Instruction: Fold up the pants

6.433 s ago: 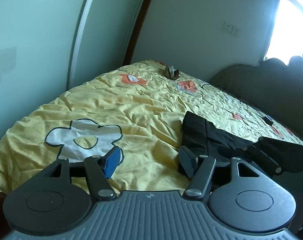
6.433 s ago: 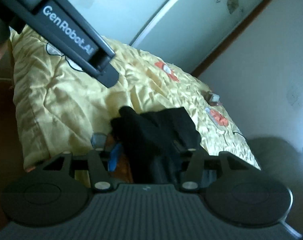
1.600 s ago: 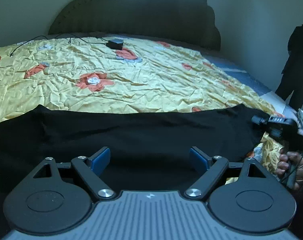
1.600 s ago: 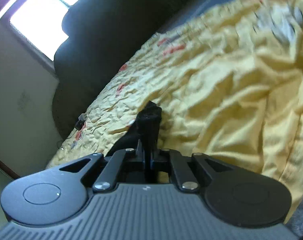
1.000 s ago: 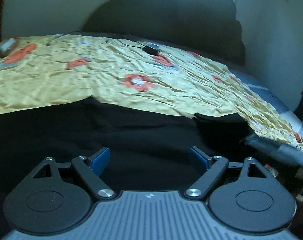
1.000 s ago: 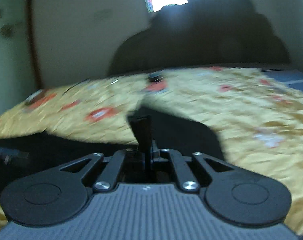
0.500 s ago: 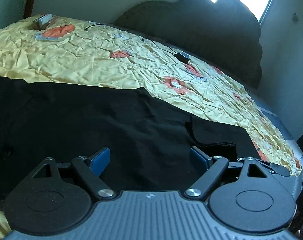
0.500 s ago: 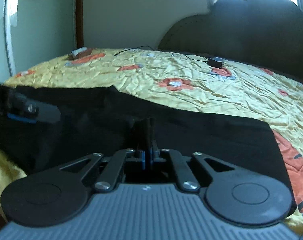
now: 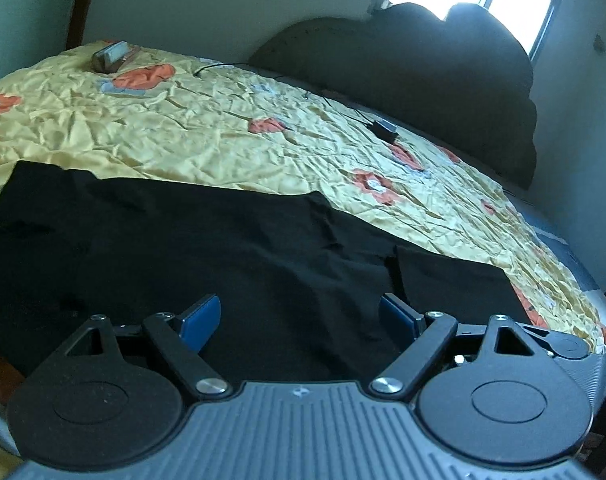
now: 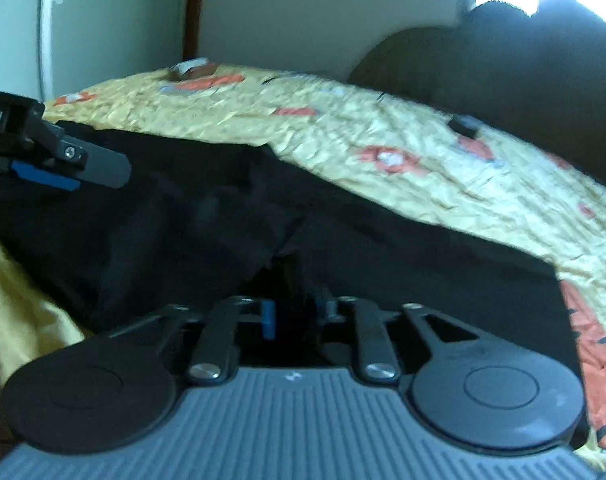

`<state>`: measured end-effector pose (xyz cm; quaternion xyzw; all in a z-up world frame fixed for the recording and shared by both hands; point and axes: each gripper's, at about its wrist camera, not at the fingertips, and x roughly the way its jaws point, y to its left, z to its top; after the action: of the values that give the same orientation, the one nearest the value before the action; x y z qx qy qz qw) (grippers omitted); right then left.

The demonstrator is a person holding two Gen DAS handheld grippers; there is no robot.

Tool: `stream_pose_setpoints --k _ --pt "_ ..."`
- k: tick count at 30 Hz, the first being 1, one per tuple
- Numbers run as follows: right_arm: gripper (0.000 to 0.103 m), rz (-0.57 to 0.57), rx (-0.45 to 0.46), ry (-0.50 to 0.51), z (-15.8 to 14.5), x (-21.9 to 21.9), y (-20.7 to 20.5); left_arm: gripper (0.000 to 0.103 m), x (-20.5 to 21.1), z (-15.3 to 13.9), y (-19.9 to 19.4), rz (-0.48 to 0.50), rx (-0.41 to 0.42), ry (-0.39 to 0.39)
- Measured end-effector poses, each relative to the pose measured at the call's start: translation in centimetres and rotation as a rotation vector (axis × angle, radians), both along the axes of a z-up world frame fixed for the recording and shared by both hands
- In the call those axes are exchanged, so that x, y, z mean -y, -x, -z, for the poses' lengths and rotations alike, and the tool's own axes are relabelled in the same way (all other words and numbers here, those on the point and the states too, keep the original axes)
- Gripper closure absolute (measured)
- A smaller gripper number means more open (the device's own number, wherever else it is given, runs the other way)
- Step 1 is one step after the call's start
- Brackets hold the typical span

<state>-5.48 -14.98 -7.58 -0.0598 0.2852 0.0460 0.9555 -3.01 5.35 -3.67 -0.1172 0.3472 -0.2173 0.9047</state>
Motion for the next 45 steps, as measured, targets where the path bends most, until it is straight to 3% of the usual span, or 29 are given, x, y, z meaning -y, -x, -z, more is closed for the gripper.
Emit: stream_pose_setpoints --k 4,7,10,15,18,21,27,33,41,45 --pt "0.043 -0.064 -0.025 -0.090 -0.7 0.0 1.0 0.017 -1.2 -0.2 0.3 -0.024 0.013 -0.002" --pt "0.042 -0.067 0.026 -0.132 -1.5 0.5 2.5 0.017 -2.3 -0.5 0.4 -0.052 0.020 0.011" --pt "0.042 0.060 0.077 -0.179 -2.0 3.2 2.8 0.017 -3.6 -0.7 0.8 -0.090 0.036 0.008" --pt "0.043 0.148 -0.029 -0.151 0.3 5.4 0.7 0.017 -6.6 -0.7 1.5 -0.178 0.047 -0.035" --pt "0.043 0.144 0.043 -0.098 -0.7 3.7 1.4 0.017 -9.4 -1.1 2.1 -0.262 0.057 -0.052" --pt "0.042 0.046 0.116 -0.056 -2.3 0.5 1.9 0.017 -12.5 -1.1 2.5 -0.355 0.047 -0.055" --pt "0.042 -0.289 0.209 0.126 -3.3 -9.9 2.4 0.017 -17.7 -1.0 3.0 -0.490 0.028 0.019" --pt "0.042 -0.529 0.290 0.312 -3.1 -19.8 2.4 0.017 -20.4 -0.7 3.7 -0.532 0.021 0.034" --pt "0.042 -0.631 0.279 0.517 -0.4 -26.8 0.5 0.017 -21.6 0.1 4.2 -0.516 0.018 0.049" --pt "0.042 -0.629 0.252 0.553 0.5 -28.7 -1.0 0.017 -22.4 0.7 4.3 -0.525 0.012 0.071"
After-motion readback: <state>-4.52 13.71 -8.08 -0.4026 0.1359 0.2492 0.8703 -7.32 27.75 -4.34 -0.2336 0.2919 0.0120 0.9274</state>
